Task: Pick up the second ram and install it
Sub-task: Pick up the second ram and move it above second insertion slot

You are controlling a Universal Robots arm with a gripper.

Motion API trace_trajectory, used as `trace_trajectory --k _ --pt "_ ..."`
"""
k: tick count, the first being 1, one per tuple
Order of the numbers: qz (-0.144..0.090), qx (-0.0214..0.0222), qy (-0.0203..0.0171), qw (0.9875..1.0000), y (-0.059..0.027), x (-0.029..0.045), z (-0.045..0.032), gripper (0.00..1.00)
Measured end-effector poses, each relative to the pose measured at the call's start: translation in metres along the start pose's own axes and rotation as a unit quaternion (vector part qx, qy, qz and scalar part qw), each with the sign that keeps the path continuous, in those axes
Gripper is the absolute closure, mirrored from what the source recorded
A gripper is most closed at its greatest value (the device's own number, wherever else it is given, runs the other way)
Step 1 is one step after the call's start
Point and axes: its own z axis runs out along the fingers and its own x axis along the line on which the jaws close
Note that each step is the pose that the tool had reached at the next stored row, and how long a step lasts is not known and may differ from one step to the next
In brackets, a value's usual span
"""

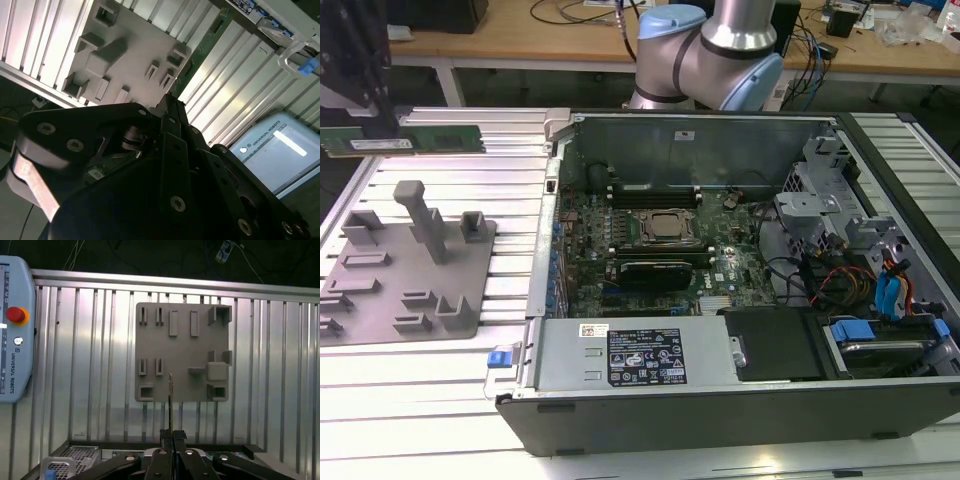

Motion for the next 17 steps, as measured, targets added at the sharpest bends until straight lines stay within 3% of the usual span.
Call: trace_trajectory --k 6,11,17 --pt "0.0 -0.0001 0.0 1.0 -0.0273 0.0011 -0.0013 0.91" --pt "0.0 -0.0001 0.0 1.0 -0.0565 0.0024 -0.0026 0.91" --pt "0.0 -0.0002 0.0 1.0 -0.0798 0.0033 -0.0036 0.91"
